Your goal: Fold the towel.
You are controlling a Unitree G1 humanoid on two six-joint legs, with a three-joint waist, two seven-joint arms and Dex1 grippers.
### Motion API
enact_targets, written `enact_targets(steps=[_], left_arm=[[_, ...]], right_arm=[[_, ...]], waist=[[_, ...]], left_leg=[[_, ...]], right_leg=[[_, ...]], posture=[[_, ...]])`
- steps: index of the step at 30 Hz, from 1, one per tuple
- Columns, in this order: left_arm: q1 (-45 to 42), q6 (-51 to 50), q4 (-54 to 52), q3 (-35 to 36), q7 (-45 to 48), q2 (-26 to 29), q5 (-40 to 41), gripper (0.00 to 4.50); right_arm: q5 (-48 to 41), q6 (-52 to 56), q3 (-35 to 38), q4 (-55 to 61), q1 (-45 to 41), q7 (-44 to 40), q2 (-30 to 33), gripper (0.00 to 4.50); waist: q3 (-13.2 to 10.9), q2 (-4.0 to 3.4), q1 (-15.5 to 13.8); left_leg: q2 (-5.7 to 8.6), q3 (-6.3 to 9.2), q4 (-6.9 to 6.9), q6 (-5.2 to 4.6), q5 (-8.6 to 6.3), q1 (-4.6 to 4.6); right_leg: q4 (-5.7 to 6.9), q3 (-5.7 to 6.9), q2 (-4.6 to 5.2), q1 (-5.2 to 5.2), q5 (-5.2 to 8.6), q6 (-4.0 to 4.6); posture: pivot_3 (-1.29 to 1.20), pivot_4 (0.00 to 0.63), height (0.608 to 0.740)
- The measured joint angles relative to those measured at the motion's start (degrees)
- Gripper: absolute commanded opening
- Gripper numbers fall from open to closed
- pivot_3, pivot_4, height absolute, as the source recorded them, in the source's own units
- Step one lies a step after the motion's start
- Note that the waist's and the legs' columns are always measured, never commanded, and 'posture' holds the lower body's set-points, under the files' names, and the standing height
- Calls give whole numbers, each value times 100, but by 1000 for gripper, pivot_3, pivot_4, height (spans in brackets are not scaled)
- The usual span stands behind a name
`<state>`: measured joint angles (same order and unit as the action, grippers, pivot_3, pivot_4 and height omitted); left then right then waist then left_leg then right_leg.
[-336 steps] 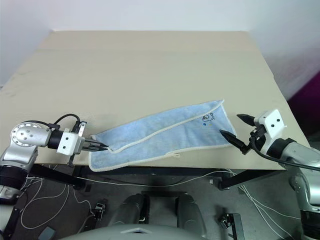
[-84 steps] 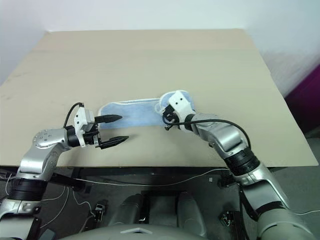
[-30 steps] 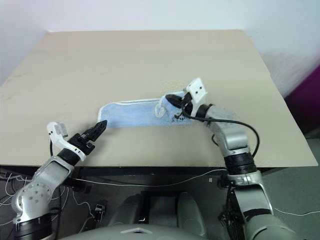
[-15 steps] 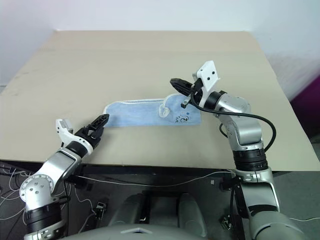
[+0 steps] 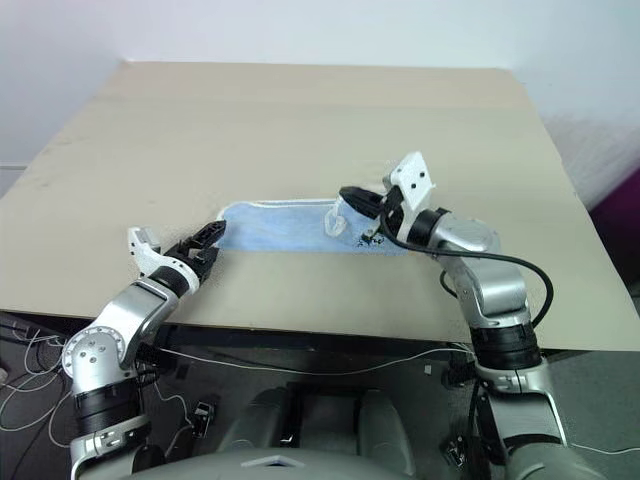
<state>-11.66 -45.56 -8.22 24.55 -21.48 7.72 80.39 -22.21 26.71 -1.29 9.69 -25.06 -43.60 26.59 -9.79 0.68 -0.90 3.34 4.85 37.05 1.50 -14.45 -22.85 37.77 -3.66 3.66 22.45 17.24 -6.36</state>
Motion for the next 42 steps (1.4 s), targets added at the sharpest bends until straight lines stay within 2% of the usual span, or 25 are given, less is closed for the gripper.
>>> enact_targets(steps=[7, 8, 15, 24, 30, 36, 42], left_arm=[[-125, 93, 190, -111, 3, -102, -98, 134], [-171, 99, 190, -112, 7, -101, -97, 45], [-262, 166, 362, -64, 165, 71, -118, 45], [-598, 516, 1082, 691, 971, 1472, -480, 45], [-672, 426, 1191, 753, 1655, 1977, -810, 45], [-1043, 179, 664, -19, 2090, 2033, -1302, 45], [-1659, -61, -49, -1604, 3037, 2031, -2203, 45]], right_arm=[[0, 60, -40, 150, 156, -30, 132, 0], [0, 60, -40, 154, 178, -24, 134, 0], [-2, 86, -39, 210, 383, -6, 165, 0], [-5, 101, 5, 315, 608, -2, 325, 0], [-5, 98, 78, 316, 635, -2, 374, 0], [-1, 84, 79, 314, 632, 1, 372, 0], [10, 40, 78, 255, 624, 54, 366, 0]], waist=[[-3, 4, 17], [-3, 4, 17], [-4, 7, 27], [-7, 10, 132], [-9, 14, 148], [-10, 15, 150], [-10, 16, 153]], left_leg=[[-3, 0, -6, 0, 0, -6], [-3, 0, -6, 0, 0, -6], [-6, 0, -10, 0, 0, -11], [-10, 0, -18, 1, 0, -31], [-9, 2, -17, 1, 0, -43], [-8, 2, -17, 1, 0, -48], [-7, -1, -19, 2, 0, -54]], right_leg=[[-5, 0, -2, 8, 0, 0], [-5, 0, -2, 7, 0, 0], [-13, 0, -3, 12, 0, 0], [-15, -1, -2, 37, -1, 1], [-17, 0, 2, 47, -2, 0], [-19, -1, 4, 50, -3, -1], [-21, -3, 2, 57, -5, -3]], posture=[[0, 150, 740], [0, 150, 740], [0, 150, 740], [0, 150, 740], [0, 150, 740], [0, 150, 740], [0, 150, 740]])
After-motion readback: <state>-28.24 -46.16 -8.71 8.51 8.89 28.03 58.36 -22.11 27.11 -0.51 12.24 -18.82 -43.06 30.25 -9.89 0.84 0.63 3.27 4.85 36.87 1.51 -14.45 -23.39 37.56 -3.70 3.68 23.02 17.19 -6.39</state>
